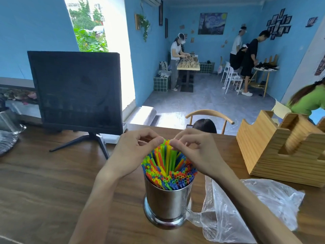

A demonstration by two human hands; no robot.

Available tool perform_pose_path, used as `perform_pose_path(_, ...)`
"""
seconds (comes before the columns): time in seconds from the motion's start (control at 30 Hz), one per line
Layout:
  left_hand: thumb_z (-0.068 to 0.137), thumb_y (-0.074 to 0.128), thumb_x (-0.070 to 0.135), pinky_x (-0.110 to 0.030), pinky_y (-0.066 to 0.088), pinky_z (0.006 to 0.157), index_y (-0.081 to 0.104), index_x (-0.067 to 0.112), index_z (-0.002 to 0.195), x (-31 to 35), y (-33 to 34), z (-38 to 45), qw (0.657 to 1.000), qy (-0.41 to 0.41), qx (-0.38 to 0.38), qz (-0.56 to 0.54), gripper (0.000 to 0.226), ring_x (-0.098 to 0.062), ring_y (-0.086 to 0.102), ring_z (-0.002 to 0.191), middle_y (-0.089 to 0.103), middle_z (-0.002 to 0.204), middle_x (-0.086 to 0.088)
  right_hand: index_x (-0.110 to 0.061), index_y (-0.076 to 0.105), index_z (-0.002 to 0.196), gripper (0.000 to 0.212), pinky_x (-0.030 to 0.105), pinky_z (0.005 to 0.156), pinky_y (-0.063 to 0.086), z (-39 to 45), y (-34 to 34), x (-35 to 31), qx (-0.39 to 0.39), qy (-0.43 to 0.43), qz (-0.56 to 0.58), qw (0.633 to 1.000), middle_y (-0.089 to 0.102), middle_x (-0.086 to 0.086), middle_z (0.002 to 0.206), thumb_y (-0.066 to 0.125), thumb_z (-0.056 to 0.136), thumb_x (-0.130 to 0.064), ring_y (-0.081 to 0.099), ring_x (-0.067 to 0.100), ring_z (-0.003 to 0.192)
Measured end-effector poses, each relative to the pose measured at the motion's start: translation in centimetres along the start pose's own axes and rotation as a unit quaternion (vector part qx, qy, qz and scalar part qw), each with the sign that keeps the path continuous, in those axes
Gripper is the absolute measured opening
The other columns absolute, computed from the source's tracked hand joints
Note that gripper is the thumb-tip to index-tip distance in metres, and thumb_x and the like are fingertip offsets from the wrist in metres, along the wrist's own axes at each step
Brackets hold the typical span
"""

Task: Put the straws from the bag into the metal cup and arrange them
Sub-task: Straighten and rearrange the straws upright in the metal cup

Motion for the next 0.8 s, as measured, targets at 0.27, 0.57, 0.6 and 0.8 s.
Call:
perform_pose_path(0.27, 0.099, 0.055, 0.049, -0.027, 0.052, 0.087, 0.067, 0.038, 0.115, -3.1, 1.1, 2.0, 0.994, -0.102, -0.016, 0.026, 0.022, -0.004, 0.065, 0.103, 0.070, 0.111, 0.015, -0.024, 0.077, 0.108, 0.035, 0.021, 0.082, 0.051, 1.6, -1.0, 1.9, 0.004, 0.139, 0.118, 0.983, 0.076, -0.011, 0.105, 0.048, 0.103, -0.044, 0.067, 0.002, 0.095)
perform_pose_path(0.57, 0.098, 0.060, 0.044, -0.030, 0.060, 0.086, 0.073, 0.033, 0.114, -3.9, 2.1, 1.2, 0.987, -0.144, -0.016, -0.069, 0.023, -0.009, 0.073, 0.097, 0.077, 0.106, 0.009, -0.024, 0.073, 0.119, 0.029, 0.042, 0.098, 0.058, -0.2, 1.6, 3.2, -0.149, 0.263, 0.190, 0.934, 0.078, 0.000, 0.112, 0.048, 0.107, -0.033, 0.074, 0.019, 0.104)
perform_pose_path(0.6, 0.101, 0.055, 0.042, -0.027, 0.059, 0.084, 0.072, 0.033, 0.116, -3.9, 2.1, 1.0, 0.984, -0.149, -0.007, -0.101, 0.024, -0.009, 0.073, 0.097, 0.077, 0.107, 0.008, -0.027, 0.074, 0.119, 0.033, 0.044, 0.101, 0.056, -0.4, 1.5, 3.4, -0.147, 0.269, 0.200, 0.931, 0.077, -0.002, 0.114, 0.046, 0.107, -0.041, 0.073, 0.019, 0.107)
perform_pose_path(0.8, 0.084, 0.077, 0.048, -0.026, 0.053, 0.092, 0.066, 0.028, 0.129, -6.0, 0.5, -0.6, 0.947, -0.149, -0.106, -0.264, 0.051, -0.015, 0.068, 0.117, 0.072, 0.125, 0.002, -0.020, 0.071, 0.125, 0.046, 0.046, 0.107, 0.050, -1.8, 1.4, 4.7, -0.124, 0.305, 0.303, 0.894, 0.073, 0.005, 0.125, 0.040, 0.105, -0.048, 0.068, 0.025, 0.119)
Point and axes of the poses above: each hand's wrist, its own z-axis towards the middle knuckle, its own y-axis out of the palm, x = y × z, the point moved 4 cm from there along z, towards the middle knuckle
